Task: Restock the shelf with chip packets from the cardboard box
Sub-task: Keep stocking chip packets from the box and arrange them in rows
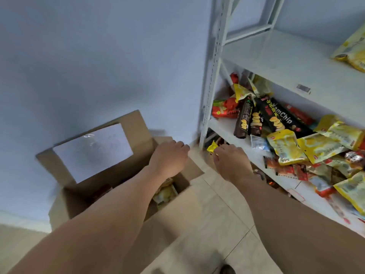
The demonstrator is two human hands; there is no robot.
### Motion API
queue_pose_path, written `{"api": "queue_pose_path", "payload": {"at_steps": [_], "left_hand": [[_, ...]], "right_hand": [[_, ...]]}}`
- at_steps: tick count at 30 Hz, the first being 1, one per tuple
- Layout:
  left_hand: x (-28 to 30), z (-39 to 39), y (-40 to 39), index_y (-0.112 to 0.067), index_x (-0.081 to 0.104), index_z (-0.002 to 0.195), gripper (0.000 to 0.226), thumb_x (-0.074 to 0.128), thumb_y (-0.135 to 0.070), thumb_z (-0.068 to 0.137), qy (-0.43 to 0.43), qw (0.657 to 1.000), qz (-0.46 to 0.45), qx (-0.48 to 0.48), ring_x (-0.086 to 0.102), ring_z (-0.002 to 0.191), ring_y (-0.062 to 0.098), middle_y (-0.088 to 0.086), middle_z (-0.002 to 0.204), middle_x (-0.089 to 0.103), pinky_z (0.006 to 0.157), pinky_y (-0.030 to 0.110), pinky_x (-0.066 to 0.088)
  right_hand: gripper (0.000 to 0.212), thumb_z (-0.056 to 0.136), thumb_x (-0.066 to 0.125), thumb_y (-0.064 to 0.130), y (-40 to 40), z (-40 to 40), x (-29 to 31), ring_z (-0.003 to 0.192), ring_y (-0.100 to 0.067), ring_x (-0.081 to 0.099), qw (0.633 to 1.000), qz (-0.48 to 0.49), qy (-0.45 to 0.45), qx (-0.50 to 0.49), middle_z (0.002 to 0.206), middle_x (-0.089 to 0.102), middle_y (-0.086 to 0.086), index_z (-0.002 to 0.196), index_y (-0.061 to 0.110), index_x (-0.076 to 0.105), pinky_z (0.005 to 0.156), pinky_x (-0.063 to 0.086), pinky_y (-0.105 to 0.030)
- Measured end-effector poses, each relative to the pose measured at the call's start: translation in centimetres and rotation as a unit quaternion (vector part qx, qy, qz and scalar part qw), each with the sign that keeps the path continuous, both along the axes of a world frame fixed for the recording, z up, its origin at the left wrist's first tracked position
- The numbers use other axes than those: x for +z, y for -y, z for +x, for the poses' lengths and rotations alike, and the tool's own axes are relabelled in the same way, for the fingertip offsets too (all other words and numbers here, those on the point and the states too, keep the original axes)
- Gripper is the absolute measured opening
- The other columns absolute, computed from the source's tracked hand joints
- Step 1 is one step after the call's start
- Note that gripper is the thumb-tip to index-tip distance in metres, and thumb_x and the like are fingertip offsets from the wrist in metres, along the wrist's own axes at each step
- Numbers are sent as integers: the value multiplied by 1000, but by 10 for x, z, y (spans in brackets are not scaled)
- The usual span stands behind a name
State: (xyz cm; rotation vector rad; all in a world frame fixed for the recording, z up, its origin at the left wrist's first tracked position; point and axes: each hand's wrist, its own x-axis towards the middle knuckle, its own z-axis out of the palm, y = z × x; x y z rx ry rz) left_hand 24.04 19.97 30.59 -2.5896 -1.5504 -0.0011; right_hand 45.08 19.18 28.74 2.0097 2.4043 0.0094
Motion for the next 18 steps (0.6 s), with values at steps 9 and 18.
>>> {"api": "queue_pose_path", "payload": {"at_steps": [9,18], "left_hand": [[-90,-171,35,-20,63,118,31,37,-33,105,-8,989,-80,124,63,93,20,-1,107,67,72,33,50],[-213,-257,21,-24,62,124,29,42,-36,105,67,937,-178,292,65,97,12,-5,113,68,74,27,52]], "right_hand": [[28,105,38,29,10,-168,-90,108,-28,59,993,-75,-56,72,112,64,-3,108,20,65,86,46,-37],[33,107,30,37,-34,-255,-209,102,-17,56,978,-173,-108,53,111,62,3,114,23,60,89,49,-35]]}}
